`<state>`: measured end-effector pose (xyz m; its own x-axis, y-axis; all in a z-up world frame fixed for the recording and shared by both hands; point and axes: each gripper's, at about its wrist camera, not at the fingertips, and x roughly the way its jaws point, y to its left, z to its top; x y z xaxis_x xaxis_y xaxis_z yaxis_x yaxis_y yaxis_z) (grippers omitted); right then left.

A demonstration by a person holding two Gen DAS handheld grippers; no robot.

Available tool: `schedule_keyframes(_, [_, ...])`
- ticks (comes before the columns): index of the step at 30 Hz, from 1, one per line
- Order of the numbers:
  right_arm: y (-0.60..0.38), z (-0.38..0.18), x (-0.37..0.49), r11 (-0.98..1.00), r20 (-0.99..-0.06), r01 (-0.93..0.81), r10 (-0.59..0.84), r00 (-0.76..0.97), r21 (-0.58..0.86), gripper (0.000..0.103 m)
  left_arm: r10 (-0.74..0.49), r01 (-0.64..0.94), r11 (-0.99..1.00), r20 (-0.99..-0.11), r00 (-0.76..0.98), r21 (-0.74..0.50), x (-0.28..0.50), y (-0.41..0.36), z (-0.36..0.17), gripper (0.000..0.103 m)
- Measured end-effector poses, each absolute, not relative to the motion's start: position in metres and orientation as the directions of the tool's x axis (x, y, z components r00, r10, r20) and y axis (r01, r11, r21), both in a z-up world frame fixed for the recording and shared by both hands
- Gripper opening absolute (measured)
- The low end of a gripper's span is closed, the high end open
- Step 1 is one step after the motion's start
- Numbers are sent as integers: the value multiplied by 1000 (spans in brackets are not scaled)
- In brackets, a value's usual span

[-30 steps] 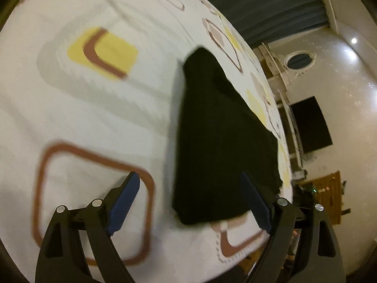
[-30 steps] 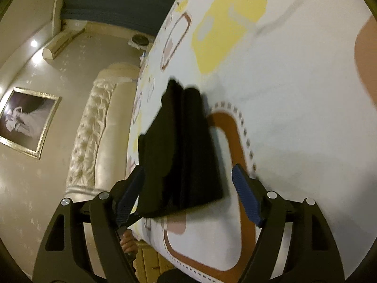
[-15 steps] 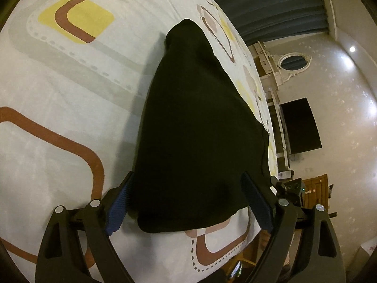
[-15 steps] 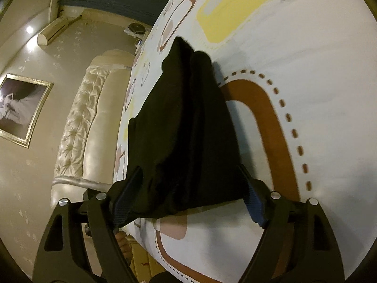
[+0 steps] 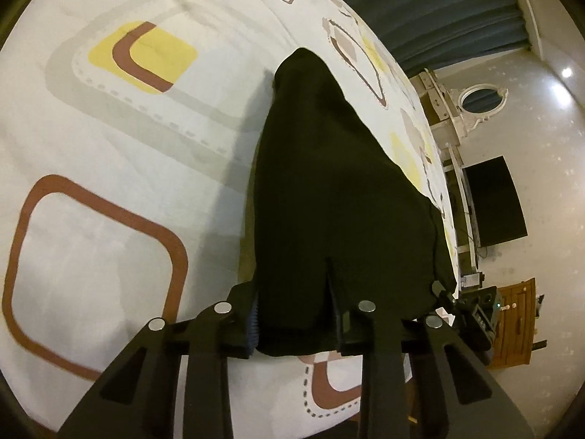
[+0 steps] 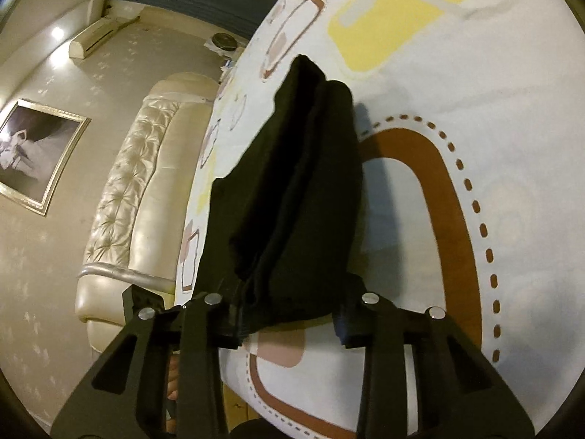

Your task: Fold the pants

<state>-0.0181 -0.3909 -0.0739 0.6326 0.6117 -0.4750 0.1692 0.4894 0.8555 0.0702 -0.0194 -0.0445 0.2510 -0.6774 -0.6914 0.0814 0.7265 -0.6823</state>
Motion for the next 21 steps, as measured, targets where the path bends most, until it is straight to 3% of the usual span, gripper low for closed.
schedule_keyframes(21, [-389, -84, -85, 489, -494, 191, 623, 606, 851, 34, -605, 165, 795, -748, 272, -583, 31, -36, -45, 30])
